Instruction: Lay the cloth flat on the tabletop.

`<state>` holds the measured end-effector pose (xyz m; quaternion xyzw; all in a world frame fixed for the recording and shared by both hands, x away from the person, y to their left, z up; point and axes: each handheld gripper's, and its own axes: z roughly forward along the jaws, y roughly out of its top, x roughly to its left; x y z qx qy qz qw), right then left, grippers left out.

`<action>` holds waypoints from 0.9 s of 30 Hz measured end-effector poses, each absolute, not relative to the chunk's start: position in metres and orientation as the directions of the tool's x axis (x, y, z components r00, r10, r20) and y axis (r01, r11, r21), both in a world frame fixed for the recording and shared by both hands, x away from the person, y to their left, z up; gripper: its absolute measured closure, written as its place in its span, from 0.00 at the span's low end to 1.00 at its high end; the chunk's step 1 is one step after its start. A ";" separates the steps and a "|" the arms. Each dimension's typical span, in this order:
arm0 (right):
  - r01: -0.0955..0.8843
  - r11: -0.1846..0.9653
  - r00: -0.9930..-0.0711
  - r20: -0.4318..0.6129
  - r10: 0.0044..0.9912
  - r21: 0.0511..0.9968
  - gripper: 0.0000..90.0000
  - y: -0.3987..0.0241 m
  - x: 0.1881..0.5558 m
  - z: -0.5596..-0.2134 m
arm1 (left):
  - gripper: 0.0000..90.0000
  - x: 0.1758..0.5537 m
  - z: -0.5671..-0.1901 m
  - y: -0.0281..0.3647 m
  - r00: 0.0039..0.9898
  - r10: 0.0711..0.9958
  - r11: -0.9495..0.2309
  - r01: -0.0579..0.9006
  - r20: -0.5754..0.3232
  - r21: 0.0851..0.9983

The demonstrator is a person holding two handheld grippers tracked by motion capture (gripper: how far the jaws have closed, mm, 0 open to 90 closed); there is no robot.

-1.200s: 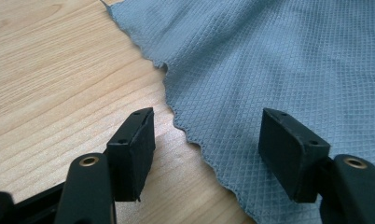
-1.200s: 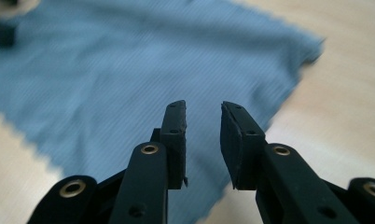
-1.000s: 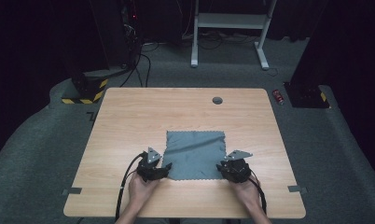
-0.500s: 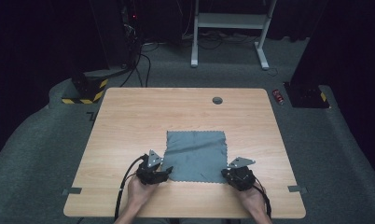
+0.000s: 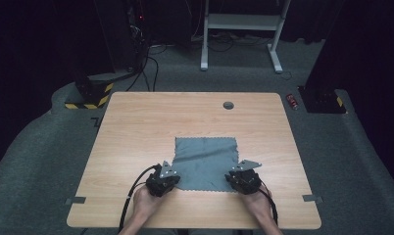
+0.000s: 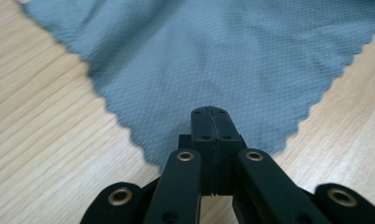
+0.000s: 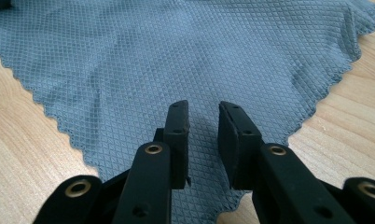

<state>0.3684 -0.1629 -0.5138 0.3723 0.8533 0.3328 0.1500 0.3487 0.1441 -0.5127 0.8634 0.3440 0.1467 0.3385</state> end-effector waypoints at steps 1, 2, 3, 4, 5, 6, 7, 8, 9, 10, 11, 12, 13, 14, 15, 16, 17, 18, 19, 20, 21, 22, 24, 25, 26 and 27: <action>0.541 0.497 -0.675 -0.002 0.738 0.678 0.82 -0.163 0.368 -0.514 | 1.00 0.350 -0.511 0.142 0.724 0.690 -0.532 0.496 0.012 0.686; 0.540 0.497 -0.676 -0.002 0.737 0.679 0.82 -0.163 0.369 -0.514 | 1.00 0.352 -0.509 0.141 0.729 0.684 -0.538 0.491 0.015 0.685; 0.541 0.496 -0.674 -0.002 0.738 0.679 0.82 -0.163 0.368 -0.514 | 1.00 0.353 -0.506 0.139 0.731 0.682 -0.535 0.486 0.015 0.691; 0.531 0.505 -0.679 -0.014 0.734 0.681 0.82 -0.163 0.369 -0.514 | 1.00 0.353 -0.504 0.139 0.734 0.679 -0.533 0.483 0.012 0.695; 0.535 0.504 -0.677 -0.013 0.736 0.679 0.81 -0.163 0.368 -0.514 | 1.00 0.353 -0.502 0.140 0.733 0.680 -0.524 0.483 0.004 0.702; 0.533 0.506 -0.677 -0.017 0.736 0.678 0.81 -0.162 0.368 -0.514 | 0.98 0.351 -0.501 0.140 0.729 0.685 -0.516 0.487 -0.003 0.705; 0.531 0.507 -0.678 -0.018 0.735 0.679 0.81 -0.162 0.368 -0.514 | 0.86 0.351 -0.501 0.141 0.720 0.694 -0.511 0.496 -0.004 0.702; 0.530 0.507 -0.679 -0.017 0.734 0.680 0.81 -0.162 0.368 -0.514 | 0.80 0.350 -0.502 0.142 0.712 0.702 -0.509 0.506 -0.005 0.696; 0.530 0.506 -0.680 -0.016 0.733 0.680 0.81 -0.163 0.368 -0.514 | 0.76 0.348 -0.505 0.143 0.704 0.711 -0.515 0.514 0.006 0.686; 0.528 0.507 -0.679 -0.019 0.734 0.682 0.81 -0.163 0.368 -0.514 | 0.73 0.348 -0.507 0.143 0.699 0.715 -0.520 0.520 0.013 0.677; 0.527 0.507 -0.680 -0.020 0.733 0.682 0.81 -0.162 0.368 -0.514 | 0.72 0.347 -0.510 0.143 0.693 0.720 -0.526 0.528 0.019 0.667; 0.526 0.506 -0.678 -0.022 0.735 0.684 0.81 -0.162 0.368 -0.515 | 0.72 0.347 -0.512 0.145 0.691 0.722 -0.522 0.527 0.019 0.670; 0.524 0.505 -0.678 -0.024 0.735 0.685 0.81 -0.162 0.367 -0.515 | 0.73 0.346 -0.513 0.146 0.684 0.730 -0.506 0.534 0.005 0.677; 0.523 0.503 -0.677 -0.023 0.735 0.688 0.81 -0.162 0.367 -0.515 | 0.76 0.347 -0.513 0.146 0.681 0.732 -0.505 0.535 0.009 0.677; 0.523 0.499 -0.676 -0.021 0.737 0.691 0.81 -0.163 0.367 -0.516 | 0.77 0.348 -0.512 0.146 0.679 0.734 -0.506 0.537 0.009 0.675; 0.522 0.497 -0.674 -0.021 0.738 0.693 0.81 -0.163 0.367 -0.516 | 0.78 0.348 -0.512 0.144 0.679 0.734 -0.510 0.532 0.020 0.676; 0.524 0.494 -0.672 -0.020 0.740 0.694 0.81 -0.163 0.366 -0.516 | 0.81 0.349 -0.512 0.143 0.680 0.733 -0.510 0.532 0.017 0.675; 0.524 0.490 -0.670 -0.019 0.742 0.697 0.81 -0.163 0.366 -0.516 | 0.83 0.350 -0.512 0.142 0.686 0.728 -0.516 0.532 0.016 0.672; 0.524 0.488 -0.669 -0.019 0.743 0.698 0.81 -0.163 0.366 -0.517 | 0.87 0.352 -0.511 0.140 0.689 0.725 -0.523 0.531 0.020 0.667; 0.521 0.488 -0.669 -0.020 0.743 0.701 0.81 -0.163 0.365 -0.517 | 0.91 0.353 -0.511 0.139 0.695 0.718 -0.534 0.528 0.025 0.661; 0.519 0.487 -0.670 -0.019 0.742 0.703 0.81 -0.164 0.365 -0.517 | 0.97 0.354 -0.510 0.138 0.698 0.716 -0.539 0.529 0.025 0.656; 0.517 0.484 -0.669 -0.020 0.743 0.705 0.81 -0.164 0.365 -0.518 | 0.98 0.356 -0.509 0.137 0.705 0.709 -0.557 0.524 0.039 0.645; 0.517 0.478 -0.666 -0.017 0.746 0.710 0.81 -0.164 0.364 -0.518 | 0.99 0.359 -0.507 0.135 0.712 0.702 -0.551 0.537 0.006 0.639; 0.516 0.478 -0.667 -0.017 0.745 0.711 0.81 -0.164 0.364 -0.518 | 1.00 0.360 -0.505 0.135 0.713 0.701 -0.544 0.539 -0.005 0.642; 0.515 0.480 -0.668 -0.019 0.744 0.711 0.81 -0.164 0.364 -0.518 | 1.00 0.361 -0.502 0.136 0.716 0.698 -0.537 0.542 -0.020 0.646; 0.514 0.481 -0.668 -0.021 0.744 0.711 0.81 -0.164 0.364 -0.518 | 1.00 0.363 -0.498 0.135 0.718 0.695 -0.527 0.542 -0.036 0.655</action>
